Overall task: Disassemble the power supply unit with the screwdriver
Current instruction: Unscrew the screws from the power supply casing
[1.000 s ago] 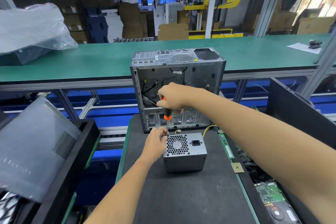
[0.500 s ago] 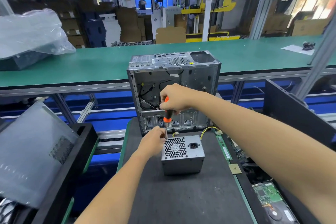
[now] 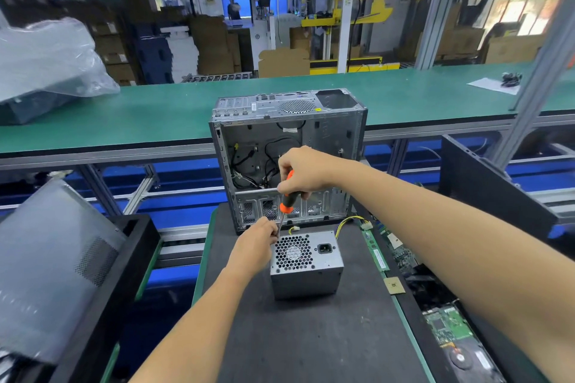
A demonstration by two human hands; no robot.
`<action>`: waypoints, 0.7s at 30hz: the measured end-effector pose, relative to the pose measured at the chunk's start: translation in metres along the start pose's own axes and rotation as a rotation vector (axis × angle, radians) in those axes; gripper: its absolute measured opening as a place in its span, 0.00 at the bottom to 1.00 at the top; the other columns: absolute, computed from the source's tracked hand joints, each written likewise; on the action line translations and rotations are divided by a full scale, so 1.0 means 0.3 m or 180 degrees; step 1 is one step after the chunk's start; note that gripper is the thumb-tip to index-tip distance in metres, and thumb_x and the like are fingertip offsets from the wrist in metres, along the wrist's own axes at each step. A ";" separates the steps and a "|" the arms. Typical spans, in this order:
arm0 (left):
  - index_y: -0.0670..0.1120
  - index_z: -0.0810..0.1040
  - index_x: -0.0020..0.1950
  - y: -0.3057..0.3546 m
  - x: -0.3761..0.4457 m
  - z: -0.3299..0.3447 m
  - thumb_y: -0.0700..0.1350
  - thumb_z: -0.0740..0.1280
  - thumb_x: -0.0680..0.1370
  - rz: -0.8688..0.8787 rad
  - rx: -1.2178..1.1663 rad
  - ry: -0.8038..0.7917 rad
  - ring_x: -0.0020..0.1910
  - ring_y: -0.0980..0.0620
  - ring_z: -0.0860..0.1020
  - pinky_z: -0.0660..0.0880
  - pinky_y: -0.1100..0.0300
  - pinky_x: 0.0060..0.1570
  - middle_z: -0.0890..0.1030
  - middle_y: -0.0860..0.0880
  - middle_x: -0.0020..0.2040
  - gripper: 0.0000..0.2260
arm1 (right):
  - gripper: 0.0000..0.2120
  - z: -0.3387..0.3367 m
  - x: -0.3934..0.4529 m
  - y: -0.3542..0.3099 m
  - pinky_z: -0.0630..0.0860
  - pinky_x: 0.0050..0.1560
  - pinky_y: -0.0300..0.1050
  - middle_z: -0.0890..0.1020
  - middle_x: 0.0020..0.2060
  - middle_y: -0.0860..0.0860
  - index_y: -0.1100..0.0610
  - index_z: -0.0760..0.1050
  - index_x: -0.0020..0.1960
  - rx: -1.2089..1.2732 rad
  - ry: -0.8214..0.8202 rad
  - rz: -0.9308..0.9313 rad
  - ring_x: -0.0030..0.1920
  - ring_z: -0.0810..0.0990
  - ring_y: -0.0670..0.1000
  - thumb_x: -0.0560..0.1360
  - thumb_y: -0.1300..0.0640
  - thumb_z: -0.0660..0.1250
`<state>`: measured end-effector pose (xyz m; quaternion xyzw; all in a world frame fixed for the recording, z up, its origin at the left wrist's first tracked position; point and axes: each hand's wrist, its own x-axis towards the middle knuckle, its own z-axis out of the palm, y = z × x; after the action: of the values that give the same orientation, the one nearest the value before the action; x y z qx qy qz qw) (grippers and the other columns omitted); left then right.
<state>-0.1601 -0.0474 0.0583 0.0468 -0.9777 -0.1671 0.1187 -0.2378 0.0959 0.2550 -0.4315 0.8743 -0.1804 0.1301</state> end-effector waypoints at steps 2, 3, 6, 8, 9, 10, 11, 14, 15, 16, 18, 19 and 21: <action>0.45 0.76 0.49 -0.003 0.000 0.002 0.40 0.64 0.79 0.0050 -0.0029 0.0012 0.44 0.51 0.76 0.72 0.62 0.46 0.73 0.51 0.48 0.02 | 0.05 0.001 -0.002 -0.004 0.72 0.25 0.36 0.82 0.34 0.52 0.57 0.73 0.40 -0.0068 0.0011 -0.0050 0.28 0.83 0.50 0.73 0.58 0.68; 0.45 0.76 0.49 -0.004 0.001 0.003 0.40 0.64 0.79 0.0080 -0.0039 0.0030 0.45 0.52 0.76 0.71 0.63 0.46 0.72 0.52 0.47 0.02 | 0.05 0.002 -0.002 -0.005 0.71 0.24 0.36 0.81 0.32 0.51 0.57 0.73 0.40 -0.0129 0.0018 -0.0064 0.27 0.82 0.48 0.72 0.59 0.68; 0.42 0.78 0.49 -0.002 -0.004 0.006 0.38 0.63 0.78 0.0201 -0.0026 0.0101 0.47 0.52 0.74 0.67 0.65 0.49 0.73 0.51 0.47 0.04 | 0.05 0.006 0.000 0.000 0.69 0.24 0.35 0.83 0.31 0.54 0.62 0.76 0.43 -0.0283 0.0029 -0.0024 0.26 0.82 0.49 0.72 0.59 0.67; 0.40 0.80 0.49 0.001 -0.011 0.011 0.37 0.63 0.78 0.0308 0.0072 0.0144 0.49 0.51 0.73 0.68 0.64 0.50 0.75 0.49 0.48 0.06 | 0.09 0.007 0.000 0.008 0.70 0.23 0.35 0.84 0.34 0.58 0.67 0.77 0.44 -0.0304 0.0004 0.0062 0.29 0.84 0.52 0.72 0.59 0.67; 0.40 0.80 0.50 0.003 -0.017 0.011 0.38 0.63 0.78 0.0302 0.0057 0.0193 0.49 0.51 0.73 0.69 0.63 0.49 0.75 0.49 0.48 0.06 | 0.10 0.006 -0.001 0.013 0.71 0.24 0.36 0.84 0.36 0.59 0.68 0.76 0.44 -0.0290 -0.0016 0.0090 0.29 0.84 0.53 0.72 0.60 0.67; 0.40 0.79 0.50 0.006 -0.021 0.008 0.38 0.64 0.78 0.0230 -0.0001 0.0237 0.48 0.51 0.74 0.72 0.61 0.48 0.75 0.49 0.48 0.06 | 0.09 0.007 -0.004 0.019 0.72 0.24 0.37 0.84 0.37 0.60 0.67 0.75 0.43 -0.0253 -0.0037 0.0110 0.29 0.84 0.53 0.72 0.59 0.68; 0.41 0.79 0.50 0.010 -0.025 0.004 0.39 0.64 0.78 0.0130 -0.0086 0.0292 0.47 0.51 0.75 0.74 0.58 0.47 0.75 0.50 0.48 0.05 | 0.09 0.008 -0.008 0.024 0.72 0.25 0.38 0.84 0.38 0.60 0.64 0.73 0.41 -0.0213 -0.0072 0.0126 0.29 0.84 0.53 0.72 0.59 0.69; 0.43 0.79 0.49 0.016 -0.030 -0.003 0.41 0.66 0.78 -0.0056 -0.0265 0.0368 0.44 0.50 0.76 0.74 0.56 0.45 0.74 0.52 0.45 0.04 | 0.15 0.010 -0.027 0.034 0.75 0.25 0.41 0.84 0.39 0.60 0.63 0.73 0.43 -0.0283 -0.0501 0.0254 0.32 0.85 0.55 0.71 0.54 0.75; 0.43 0.79 0.48 0.017 -0.030 -0.003 0.41 0.65 0.78 -0.0071 -0.0283 0.0363 0.44 0.51 0.76 0.73 0.57 0.44 0.73 0.53 0.44 0.03 | 0.17 0.011 -0.033 0.038 0.76 0.26 0.40 0.84 0.40 0.61 0.66 0.75 0.46 -0.0350 -0.0765 0.0344 0.33 0.85 0.56 0.71 0.53 0.76; 0.44 0.79 0.47 0.019 -0.029 -0.005 0.41 0.65 0.78 -0.0090 -0.0281 0.0339 0.44 0.51 0.75 0.72 0.58 0.43 0.72 0.53 0.44 0.03 | 0.18 0.012 -0.036 0.044 0.78 0.28 0.40 0.85 0.42 0.62 0.69 0.76 0.49 -0.0393 -0.1016 0.0450 0.34 0.84 0.56 0.72 0.55 0.75; 0.45 0.77 0.47 0.024 -0.027 -0.005 0.41 0.64 0.79 -0.0118 -0.0256 0.0272 0.43 0.51 0.75 0.71 0.59 0.43 0.71 0.54 0.44 0.04 | 0.14 0.017 -0.041 0.058 0.81 0.32 0.43 0.84 0.44 0.65 0.71 0.78 0.51 -0.0423 -0.1250 0.0602 0.35 0.83 0.57 0.74 0.59 0.72; 0.46 0.77 0.47 0.025 -0.026 -0.003 0.41 0.63 0.80 -0.0118 -0.0219 0.0246 0.43 0.51 0.75 0.71 0.59 0.42 0.71 0.54 0.44 0.04 | 0.13 0.018 -0.044 0.063 0.82 0.34 0.45 0.84 0.43 0.64 0.71 0.78 0.50 -0.0448 -0.1234 0.0634 0.35 0.82 0.57 0.75 0.59 0.70; 0.46 0.75 0.48 0.027 -0.028 -0.001 0.41 0.62 0.80 -0.0116 -0.0105 0.0216 0.42 0.51 0.75 0.72 0.59 0.42 0.70 0.54 0.44 0.04 | 0.13 0.014 -0.049 0.073 0.82 0.36 0.45 0.84 0.37 0.62 0.68 0.79 0.44 -0.0535 -0.1141 0.0658 0.31 0.82 0.56 0.75 0.56 0.70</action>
<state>-0.1522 -0.0387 0.0596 0.0683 -0.9691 -0.1837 0.1495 -0.2429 0.1192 0.2431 -0.3740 0.8887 -0.0131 0.2647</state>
